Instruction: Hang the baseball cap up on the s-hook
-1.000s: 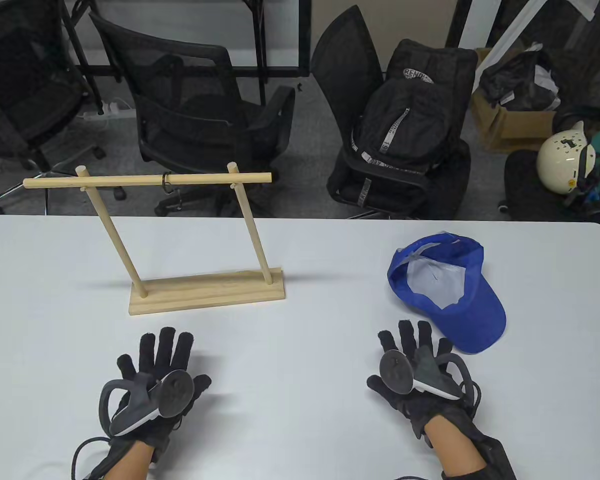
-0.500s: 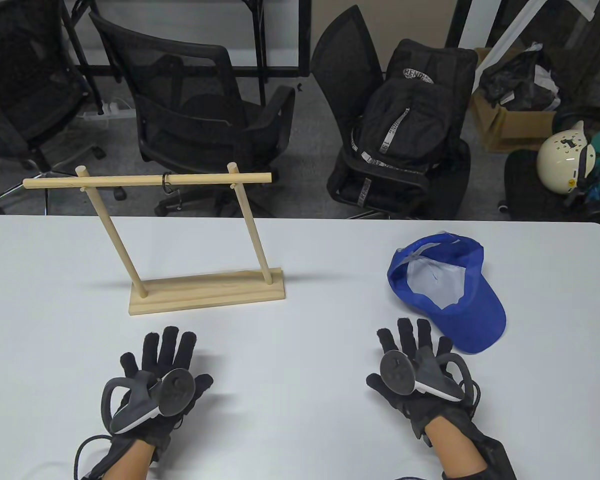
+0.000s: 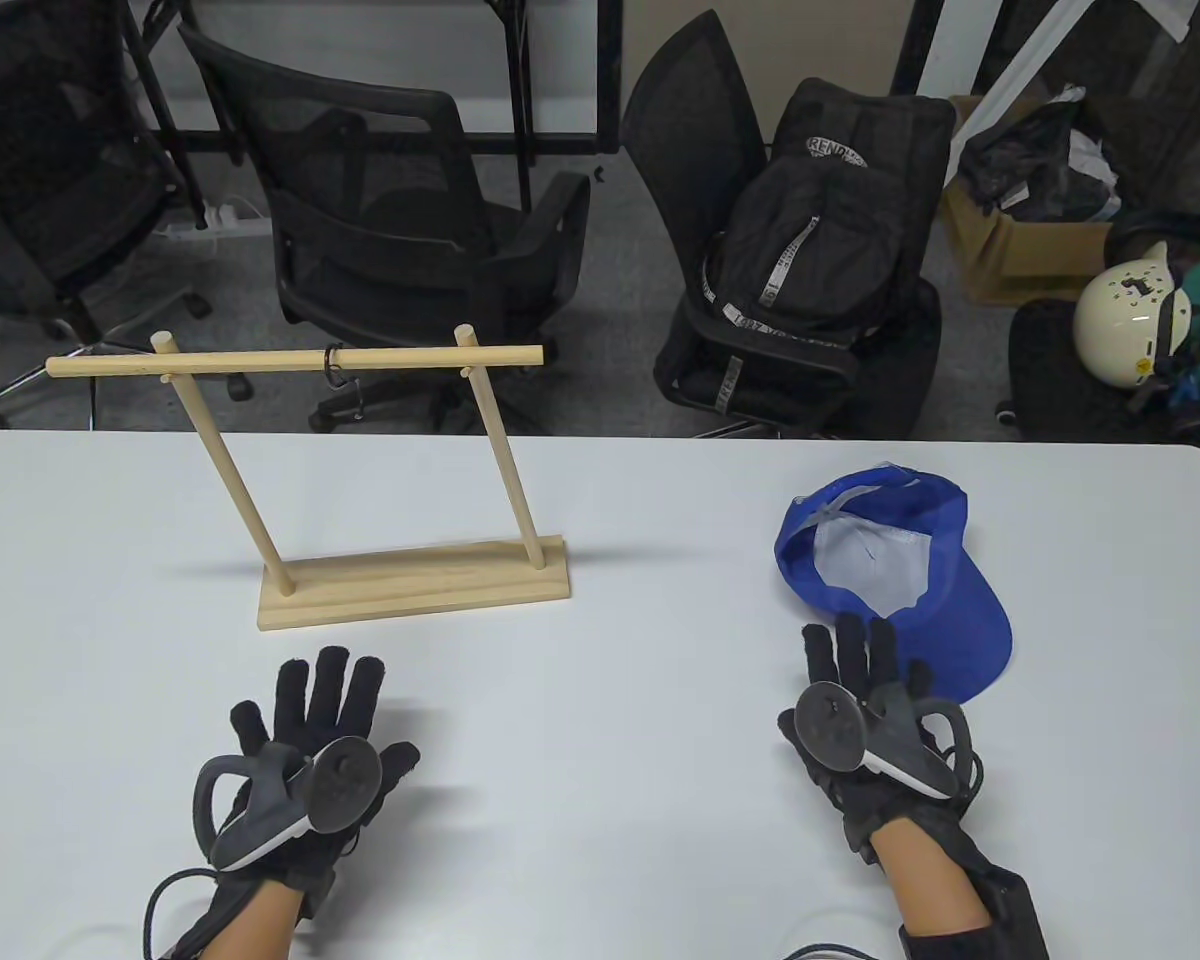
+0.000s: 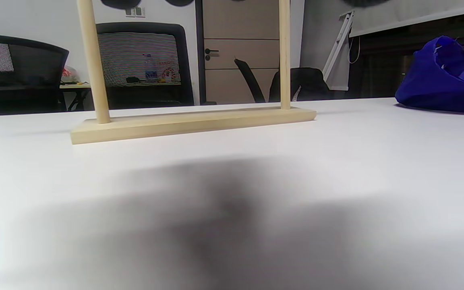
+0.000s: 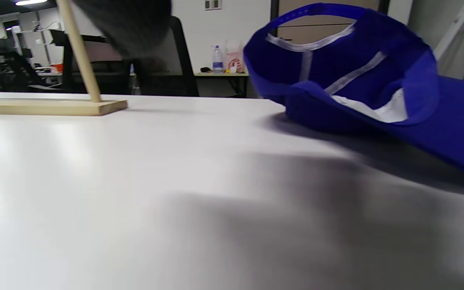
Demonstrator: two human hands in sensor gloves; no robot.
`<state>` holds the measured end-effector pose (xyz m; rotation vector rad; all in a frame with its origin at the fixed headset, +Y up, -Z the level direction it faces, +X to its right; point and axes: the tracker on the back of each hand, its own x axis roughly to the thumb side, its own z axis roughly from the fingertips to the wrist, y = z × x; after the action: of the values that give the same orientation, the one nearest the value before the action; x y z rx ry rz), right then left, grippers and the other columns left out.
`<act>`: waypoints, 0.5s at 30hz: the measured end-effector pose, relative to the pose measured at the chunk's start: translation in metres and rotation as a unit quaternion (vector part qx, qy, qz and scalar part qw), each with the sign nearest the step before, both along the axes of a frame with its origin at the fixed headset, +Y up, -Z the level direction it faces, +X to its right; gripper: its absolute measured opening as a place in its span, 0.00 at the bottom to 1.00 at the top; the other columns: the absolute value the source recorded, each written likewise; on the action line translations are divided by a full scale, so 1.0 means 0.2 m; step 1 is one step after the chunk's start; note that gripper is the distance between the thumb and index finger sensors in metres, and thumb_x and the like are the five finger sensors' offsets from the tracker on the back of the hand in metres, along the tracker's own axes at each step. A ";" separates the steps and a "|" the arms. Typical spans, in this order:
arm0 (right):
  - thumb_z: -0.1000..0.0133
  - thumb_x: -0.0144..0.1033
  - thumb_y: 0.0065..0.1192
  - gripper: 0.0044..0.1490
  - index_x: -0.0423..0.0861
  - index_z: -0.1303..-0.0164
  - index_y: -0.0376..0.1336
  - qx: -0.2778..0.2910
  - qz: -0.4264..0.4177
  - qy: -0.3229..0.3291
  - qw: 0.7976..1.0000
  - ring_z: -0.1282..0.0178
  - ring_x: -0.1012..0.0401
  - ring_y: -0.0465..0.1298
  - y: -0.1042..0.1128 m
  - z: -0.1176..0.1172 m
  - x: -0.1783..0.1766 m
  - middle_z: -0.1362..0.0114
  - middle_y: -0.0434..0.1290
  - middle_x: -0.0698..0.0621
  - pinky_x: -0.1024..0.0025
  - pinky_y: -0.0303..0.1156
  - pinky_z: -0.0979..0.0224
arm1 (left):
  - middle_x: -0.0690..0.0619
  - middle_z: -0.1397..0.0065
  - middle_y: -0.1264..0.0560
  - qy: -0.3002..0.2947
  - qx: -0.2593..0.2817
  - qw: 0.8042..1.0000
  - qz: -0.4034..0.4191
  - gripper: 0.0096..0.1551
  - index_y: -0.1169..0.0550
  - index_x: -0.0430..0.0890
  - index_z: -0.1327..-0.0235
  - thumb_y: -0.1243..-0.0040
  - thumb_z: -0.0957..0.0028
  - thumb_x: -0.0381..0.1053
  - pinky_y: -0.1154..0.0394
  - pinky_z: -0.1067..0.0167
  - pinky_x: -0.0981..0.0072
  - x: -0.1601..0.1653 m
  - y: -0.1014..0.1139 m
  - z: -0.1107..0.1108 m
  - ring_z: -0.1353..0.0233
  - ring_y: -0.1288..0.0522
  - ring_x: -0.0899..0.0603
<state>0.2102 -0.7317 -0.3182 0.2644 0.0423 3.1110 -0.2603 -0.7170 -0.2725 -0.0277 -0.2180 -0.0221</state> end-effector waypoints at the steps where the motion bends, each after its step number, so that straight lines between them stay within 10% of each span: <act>1: 0.40 0.47 0.57 0.57 0.27 0.19 0.34 0.000 -0.003 -0.007 1.000 0.21 0.25 0.38 -0.01 -0.01 0.02 0.19 0.35 0.22 0.18 0.46 0.33 | 0.29 0.06 0.52 0.000 0.002 1.000 0.002 0.54 0.49 0.41 0.07 0.57 0.39 0.71 0.50 0.35 0.10 0.00 0.00 0.00 0.13 0.49 0.15; 15: 0.42 0.46 0.61 0.59 0.26 0.21 0.35 -0.076 -0.003 -0.101 0.992 0.20 0.27 0.42 -0.17 -0.25 0.29 0.20 0.38 0.21 0.29 0.51 0.28 | 0.29 0.07 0.52 0.018 -0.009 1.000 -0.014 0.54 0.49 0.41 0.07 0.57 0.39 0.70 0.49 0.35 0.11 -0.01 -0.02 0.00 0.13 0.48 0.16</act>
<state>0.2679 -0.7658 -0.3674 -0.0527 0.2740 3.0878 -0.2613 -0.7205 -0.2721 -0.0485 -0.1826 -0.0469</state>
